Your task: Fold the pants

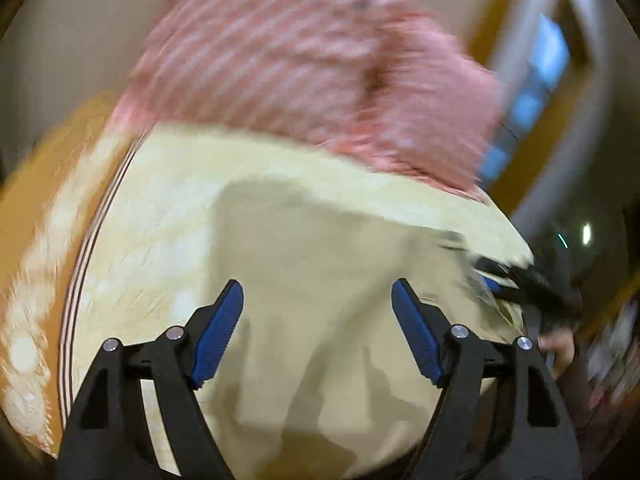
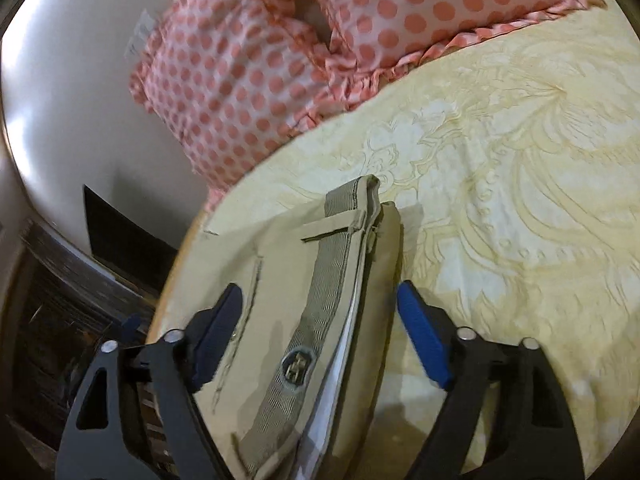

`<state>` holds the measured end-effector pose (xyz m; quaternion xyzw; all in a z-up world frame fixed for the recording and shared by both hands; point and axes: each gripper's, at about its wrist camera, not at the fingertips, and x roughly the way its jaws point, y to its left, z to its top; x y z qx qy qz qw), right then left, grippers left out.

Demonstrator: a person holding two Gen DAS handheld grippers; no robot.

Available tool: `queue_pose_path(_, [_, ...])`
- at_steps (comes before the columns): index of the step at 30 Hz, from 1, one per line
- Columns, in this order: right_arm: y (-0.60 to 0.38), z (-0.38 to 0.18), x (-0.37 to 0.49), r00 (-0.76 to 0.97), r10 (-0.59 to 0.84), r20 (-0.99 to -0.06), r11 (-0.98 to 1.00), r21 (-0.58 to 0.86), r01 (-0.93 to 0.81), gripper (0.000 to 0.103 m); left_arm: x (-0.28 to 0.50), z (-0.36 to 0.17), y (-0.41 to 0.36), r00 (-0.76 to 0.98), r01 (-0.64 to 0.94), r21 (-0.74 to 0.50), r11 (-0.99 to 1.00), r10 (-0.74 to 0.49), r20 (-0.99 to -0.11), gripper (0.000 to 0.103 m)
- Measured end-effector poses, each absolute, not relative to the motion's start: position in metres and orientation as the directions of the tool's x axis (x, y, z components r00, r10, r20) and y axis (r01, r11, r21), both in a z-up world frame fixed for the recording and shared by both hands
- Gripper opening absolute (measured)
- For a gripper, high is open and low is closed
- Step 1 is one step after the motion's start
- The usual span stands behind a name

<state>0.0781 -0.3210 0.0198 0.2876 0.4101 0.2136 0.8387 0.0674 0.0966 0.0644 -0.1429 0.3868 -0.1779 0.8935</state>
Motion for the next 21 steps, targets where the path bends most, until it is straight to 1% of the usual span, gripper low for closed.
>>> queue_pose_path(1, [-0.318,0.019,0.081,0.568,0.582,-0.583,0.760,0.639,-0.123,0.072,0.077,0.057,0.107,0.615,0.179,-0.430,0.885,-0.442,-0.653,0.072])
queue_pose_path(3, [-0.314,0.018,0.082,0.561,0.584,-0.586,0.765,0.628,-0.141,0.072,0.100,0.044,0.118,0.562,0.166,-0.487,0.858,-0.488,-0.668,0.072])
queue_pose_path(5, [-0.313,0.017,0.081,0.552,0.590,-0.589,0.767,0.621,-0.158,0.070,0.108,0.035,0.112,0.509,0.174,-0.507,0.844,-0.518,-0.687,0.072])
queue_pose_path(6, [-0.314,0.016,0.080,0.551,0.589,-0.591,0.771,0.616,-0.162,0.066,0.112,0.033,0.108,0.488,0.189,-0.506,0.842,-0.528,-0.695,0.073])
queue_pose_path(7, [-0.315,0.015,0.079,0.548,0.592,-0.591,0.769,0.617,-0.166,0.060,0.116,0.032,0.101,0.475,0.199,-0.496,0.845,-0.526,-0.706,0.077])
queue_pose_path(8, [-0.317,0.013,0.079,0.541,0.603,-0.587,0.762,0.625,-0.172,0.056,0.120,0.029,0.097,0.463,0.205,-0.483,0.851,-0.519,-0.719,0.082])
queue_pose_path(10, [-0.321,0.010,0.080,0.531,0.609,-0.588,0.758,0.629,-0.172,0.043,0.127,0.026,0.088,0.448,0.234,-0.467,0.852,-0.521,-0.726,0.089])
queue_pose_path(12, [-0.329,0.008,0.083,0.532,0.614,-0.583,0.745,0.651,-0.146,0.039,0.125,0.027,0.083,0.444,0.243,-0.448,0.860,-0.509,-0.737,0.090])
queue_pose_path(14, [-0.326,0.009,0.085,0.536,0.600,-0.593,0.758,0.635,-0.146,0.040,0.127,0.025,0.080,0.445,0.247,-0.431,0.868,-0.497,-0.745,0.090])
queue_pose_path(15, [-0.318,0.011,0.084,0.533,0.590,-0.606,0.778,0.603,-0.177,0.042,0.125,0.024,0.079,0.448,0.243,-0.426,0.871,-0.491,-0.747,0.087])
queue_pose_path(16, [-0.309,0.012,0.083,0.510,0.604,-0.613,0.780,0.587,-0.218,0.039,0.125,0.025,0.079,0.450,0.241,-0.420,0.875,-0.484,-0.750,0.073])
queue_pose_path(17, [-0.304,0.011,0.083,0.473,0.641,-0.604,0.755,0.606,-0.249,0.032,0.124,0.026,0.079,0.458,0.232,-0.404,0.885,-0.466,-0.757,0.046])
queue_pose_path(18, [-0.302,0.011,0.082,0.452,0.675,-0.584,0.726,0.634,-0.265,0.021,0.123,0.027,0.081,0.452,0.230,-0.421,0.877,-0.479,-0.752,0.034])
queue_pose_path(19, [-0.304,0.014,0.083,0.446,0.695,-0.564,0.706,0.652,-0.277,0.017,0.123,0.028,0.085,0.439,0.233,-0.455,0.859,-0.511,-0.739,0.019])
queue_pose_path(20, [-0.307,0.016,0.085,0.444,0.710,-0.546,0.689,0.668,-0.280,0.016,0.124,0.031,0.088,0.436,0.230,-0.476,0.849,-0.528,-0.729,0.016])
queue_pose_path(21, [-0.311,0.020,0.090,0.441,0.735,-0.515,0.659,0.698,-0.281,0.014,0.127,0.034,0.086,0.438,0.238,-0.471,0.849,-0.527,-0.728,0.015])
